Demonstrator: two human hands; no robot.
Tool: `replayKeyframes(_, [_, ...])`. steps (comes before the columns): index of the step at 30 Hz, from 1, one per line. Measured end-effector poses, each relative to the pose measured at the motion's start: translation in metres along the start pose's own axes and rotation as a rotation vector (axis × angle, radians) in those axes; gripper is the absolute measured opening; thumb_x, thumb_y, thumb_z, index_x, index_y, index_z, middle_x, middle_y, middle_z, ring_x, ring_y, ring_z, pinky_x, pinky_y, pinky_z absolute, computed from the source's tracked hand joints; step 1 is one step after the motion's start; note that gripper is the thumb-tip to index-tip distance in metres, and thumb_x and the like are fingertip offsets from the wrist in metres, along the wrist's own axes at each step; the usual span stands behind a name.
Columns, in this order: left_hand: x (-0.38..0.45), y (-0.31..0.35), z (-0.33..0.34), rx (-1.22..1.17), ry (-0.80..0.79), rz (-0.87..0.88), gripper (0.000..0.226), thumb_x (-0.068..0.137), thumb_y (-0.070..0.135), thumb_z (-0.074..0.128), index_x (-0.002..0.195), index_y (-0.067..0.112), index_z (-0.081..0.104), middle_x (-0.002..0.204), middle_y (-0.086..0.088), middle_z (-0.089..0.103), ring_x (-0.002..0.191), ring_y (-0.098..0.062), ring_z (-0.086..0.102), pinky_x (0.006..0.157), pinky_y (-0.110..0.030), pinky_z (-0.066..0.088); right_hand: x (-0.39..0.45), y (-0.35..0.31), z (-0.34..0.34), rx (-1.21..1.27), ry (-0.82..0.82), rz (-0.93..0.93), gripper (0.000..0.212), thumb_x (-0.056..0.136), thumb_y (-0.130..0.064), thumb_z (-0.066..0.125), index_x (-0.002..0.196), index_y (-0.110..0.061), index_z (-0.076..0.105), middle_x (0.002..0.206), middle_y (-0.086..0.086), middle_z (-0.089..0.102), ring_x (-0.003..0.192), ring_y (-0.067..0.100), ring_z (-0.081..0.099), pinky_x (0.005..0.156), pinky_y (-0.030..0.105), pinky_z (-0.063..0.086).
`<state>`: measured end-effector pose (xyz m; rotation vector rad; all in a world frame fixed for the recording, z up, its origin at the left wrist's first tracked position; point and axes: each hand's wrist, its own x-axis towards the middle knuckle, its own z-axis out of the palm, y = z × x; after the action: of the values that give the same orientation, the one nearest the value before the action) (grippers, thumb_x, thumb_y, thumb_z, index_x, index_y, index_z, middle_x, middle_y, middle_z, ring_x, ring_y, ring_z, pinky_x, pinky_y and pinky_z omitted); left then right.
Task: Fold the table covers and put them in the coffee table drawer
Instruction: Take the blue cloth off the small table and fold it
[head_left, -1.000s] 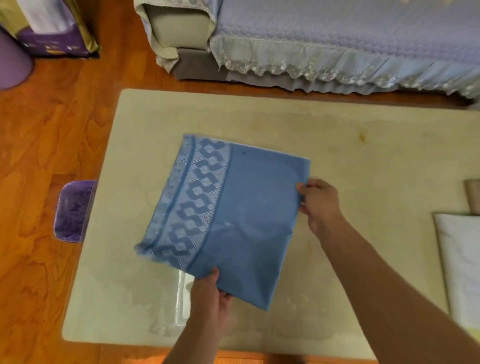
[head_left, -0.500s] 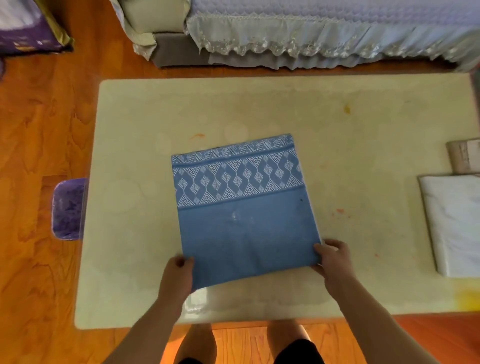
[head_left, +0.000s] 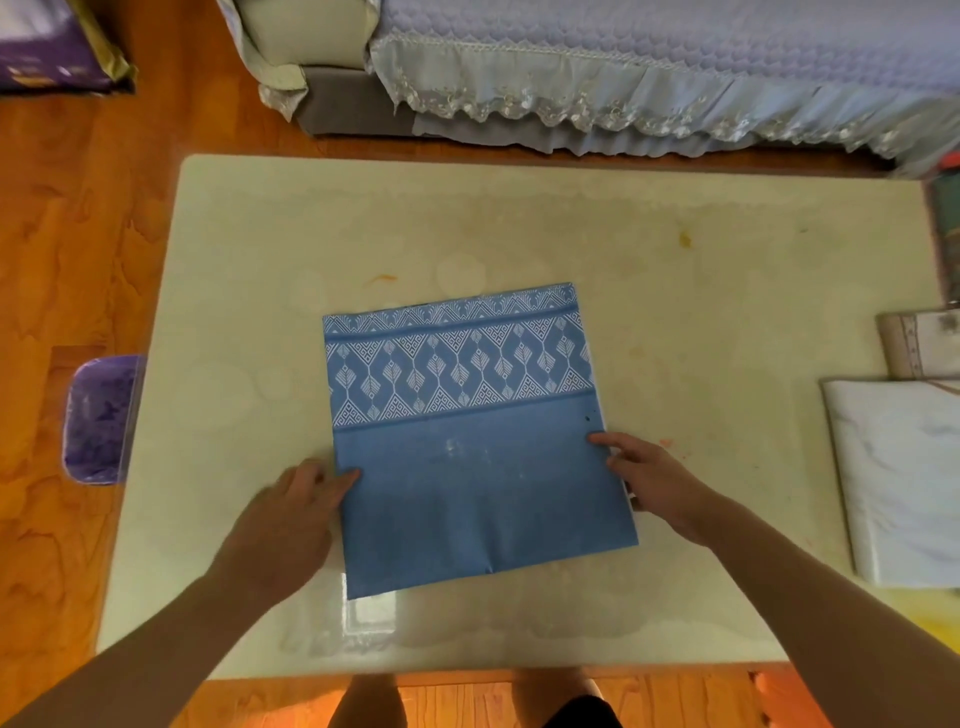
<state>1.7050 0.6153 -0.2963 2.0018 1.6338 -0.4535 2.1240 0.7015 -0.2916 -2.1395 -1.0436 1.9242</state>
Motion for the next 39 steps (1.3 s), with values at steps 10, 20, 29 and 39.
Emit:
replayKeyframes(10, [0.042, -0.025, -0.014, 0.278, -0.073, 0.442, 0.097, 0.05, 0.01, 0.075, 0.142, 0.025, 0.05, 0.152, 0.003, 0.045, 0.13, -0.025, 0.056, 0.094, -0.037, 0.058, 0.02, 0.011, -0.031, -1.065, 0.023, -0.625, 0.058, 0.08, 0.0, 0.07, 0.125, -0.034, 0.06, 0.109, -0.001, 0.047, 0.085, 0.024, 0.059, 0.076, 0.036, 0.053])
replayKeyframes(20, [0.039, -0.021, -0.005, 0.24, -0.012, 0.451, 0.09, 0.052, 0.02, 0.071, 0.141, 0.019, 0.053, 0.151, -0.005, 0.048, 0.13, -0.029, 0.056, 0.099, -0.04, 0.054, 0.036, -0.002, -0.042, -1.763, -0.117, -1.374, 0.047, 0.095, -0.01, 0.038, 0.137, -0.013, 0.06, 0.138, 0.009, 0.059, 0.129, 0.03, 0.056, 0.113, 0.038, 0.039])
replayKeyframes(29, [0.041, -0.054, 0.0, 0.054, -0.043, 0.4, 0.111, 0.066, 0.048, 0.077, 0.16, 0.027, 0.022, 0.16, 0.018, 0.028, 0.143, 0.002, 0.03, 0.115, -0.018, 0.022, 0.033, -0.044, -0.045, -1.21, -0.238, -0.719, 0.053, 0.091, -0.002, 0.045, 0.127, -0.037, 0.065, 0.12, 0.0, 0.072, 0.104, 0.022, 0.068, 0.09, 0.034, 0.053])
replayKeyframes(39, [0.074, -0.016, -0.025, -1.047, 0.14, -0.438, 0.017, 0.101, 0.042, 0.057, 0.105, 0.033, 0.07, 0.101, 0.021, 0.074, 0.099, -0.004, 0.067, 0.088, -0.022, 0.048, 0.062, -0.103, -0.041, -0.116, -0.181, -0.292, 0.028, 0.106, -0.014, 0.044, 0.108, -0.02, 0.071, 0.101, -0.003, 0.074, 0.088, 0.009, 0.067, 0.086, 0.031, 0.05])
